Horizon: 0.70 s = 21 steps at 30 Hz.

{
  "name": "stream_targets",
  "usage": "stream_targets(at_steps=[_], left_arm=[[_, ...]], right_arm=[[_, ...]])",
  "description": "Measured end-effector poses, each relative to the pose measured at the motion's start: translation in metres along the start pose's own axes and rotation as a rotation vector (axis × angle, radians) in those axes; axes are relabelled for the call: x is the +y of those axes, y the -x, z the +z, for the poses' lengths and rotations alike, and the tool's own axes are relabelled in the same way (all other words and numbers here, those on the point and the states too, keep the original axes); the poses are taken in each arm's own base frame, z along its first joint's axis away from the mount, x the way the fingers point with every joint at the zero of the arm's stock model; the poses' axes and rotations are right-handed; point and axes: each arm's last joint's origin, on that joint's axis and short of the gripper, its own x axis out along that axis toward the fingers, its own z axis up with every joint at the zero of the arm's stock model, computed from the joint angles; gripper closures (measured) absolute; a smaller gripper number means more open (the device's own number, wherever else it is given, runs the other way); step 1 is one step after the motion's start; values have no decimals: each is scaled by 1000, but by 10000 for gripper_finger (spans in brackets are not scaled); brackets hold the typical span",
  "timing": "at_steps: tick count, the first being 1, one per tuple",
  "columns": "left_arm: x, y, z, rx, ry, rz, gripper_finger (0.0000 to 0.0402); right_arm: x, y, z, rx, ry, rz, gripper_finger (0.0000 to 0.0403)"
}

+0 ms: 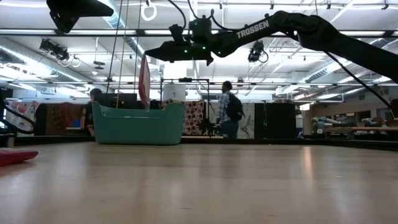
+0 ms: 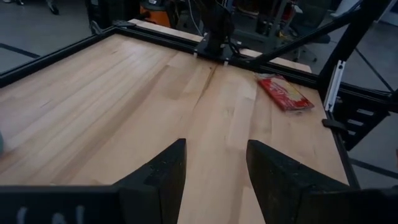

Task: Sort popcorn bags into baskets
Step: Put the top popcorn bag into the blue bin

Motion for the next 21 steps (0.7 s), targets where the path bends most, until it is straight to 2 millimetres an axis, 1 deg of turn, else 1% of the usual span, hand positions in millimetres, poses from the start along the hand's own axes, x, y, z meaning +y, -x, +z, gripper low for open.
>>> stream_targets(at_steps=[8,10,12,15,19,21], left_arm=[[0,0,0,-9,7,12,230],[1,-1,1,-11,8,19,230],[2,-2,1,-14,14,28,230],[4,-4,2,-18,35,39,230],[5,-5,3,-20,43,49,230],[6,-6,3,-21,44,54,230]], right_arm=[[-3,2,-2,11,-20,-11,399],[-2,2,-5,40,-38,-16,399],[-4,5,-13,118,-74,-42,399],[-8,14,-31,280,-157,-67,394],[-5,31,-54,493,-296,-10,384],[0,34,-58,562,-328,25,382]])
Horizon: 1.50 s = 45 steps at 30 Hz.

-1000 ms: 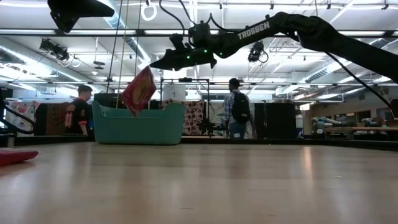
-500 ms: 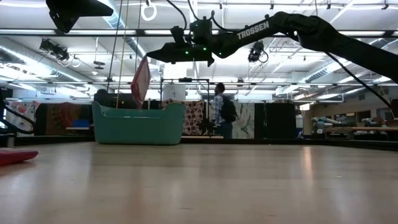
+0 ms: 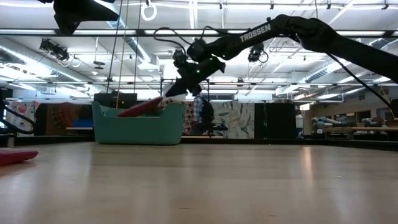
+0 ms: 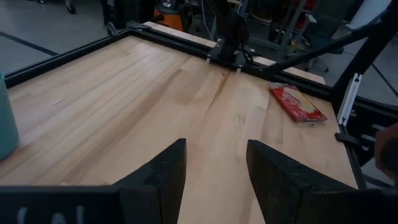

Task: Sort popcorn bags into baskets
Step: Put the top popcorn bag into the blue bin, then put the left popcorn bag into the blue bin

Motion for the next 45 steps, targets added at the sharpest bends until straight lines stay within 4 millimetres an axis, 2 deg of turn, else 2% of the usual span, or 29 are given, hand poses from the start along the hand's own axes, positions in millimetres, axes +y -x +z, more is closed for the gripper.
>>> stream_targets(at_steps=[6,11,15,19,23,28,33,38,45], left_arm=[[1,-1,1,1,2,5,230],[1,-1,0,22,-1,-18,230],[6,-5,-3,59,-41,13,230],[18,-11,-7,138,-154,58,230],[26,-18,-6,181,-226,79,230],[30,-22,-4,200,-263,71,230],[32,-27,-4,306,-253,-62,230],[32,-28,-4,339,-229,-113,230],[32,-30,1,261,-218,-60,230]], right_arm=[[23,-4,-11,201,-27,37,381],[38,-3,-5,285,-10,-24,357],[49,16,9,342,-16,-94,331],[69,47,25,433,-71,-78,325],[98,76,38,540,-145,-30,328],[148,100,50,675,-155,20,328],[200,110,58,745,-88,27,328],[254,107,42,736,-4,85,329],[305,117,-11,629,-23,103,329]])
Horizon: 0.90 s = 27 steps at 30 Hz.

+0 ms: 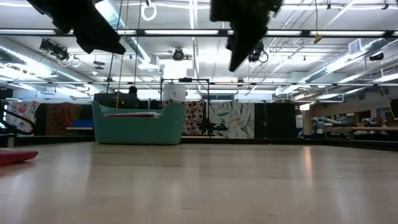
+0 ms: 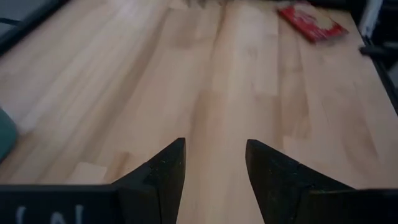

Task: Sort popcorn bags into baskets
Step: Put the left popcorn bag into the blue bin

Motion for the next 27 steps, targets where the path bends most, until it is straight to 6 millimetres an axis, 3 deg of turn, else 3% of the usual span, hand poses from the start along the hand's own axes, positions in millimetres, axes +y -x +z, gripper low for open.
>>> stream_targets(at_steps=[10,16,23,27], left_arm=[[12,-8,8,-12,65,-1,230],[10,-8,4,103,112,-173,230],[-6,1,-7,338,39,-621,230],[-17,8,-11,404,139,-651,230]], right_arm=[[51,-9,-71,70,-157,-67,329],[84,-10,-87,144,-156,-40,329],[116,-6,-98,142,-224,-8,329],[130,-4,-103,91,-235,-63,329]])
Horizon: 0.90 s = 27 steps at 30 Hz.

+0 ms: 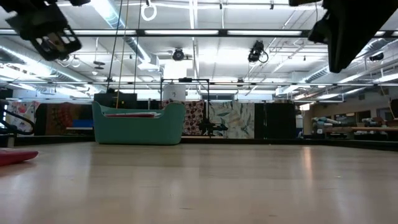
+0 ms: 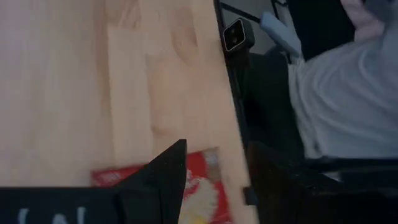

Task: Sort popcorn bags into baskets
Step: Put the left popcorn bag into the blue bin

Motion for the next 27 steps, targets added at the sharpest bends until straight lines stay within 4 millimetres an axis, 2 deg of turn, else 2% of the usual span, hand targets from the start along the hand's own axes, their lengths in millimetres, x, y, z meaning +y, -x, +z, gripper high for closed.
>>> stream_targets(at_steps=[4,6,9,12,16,21,27], left_arm=[[-18,-3,3,43,127,-32,230],[-32,-2,11,70,139,-65,230],[-49,-3,22,156,100,-8,230],[-58,-11,21,295,-24,143,230],[-61,-36,3,495,-214,250,230],[-63,-71,-23,662,-381,262,230],[-70,-87,-57,817,-600,299,230]], right_arm=[[8,3,-7,-101,19,-97,329],[11,4,-8,-144,24,-130,329],[11,4,-8,-163,35,-150,329],[10,4,-7,-178,31,-161,329],[9,4,-6,-189,39,-174,329],[9,4,-6,-189,42,-175,329],[8,3,-4,-189,43,-180,329]])
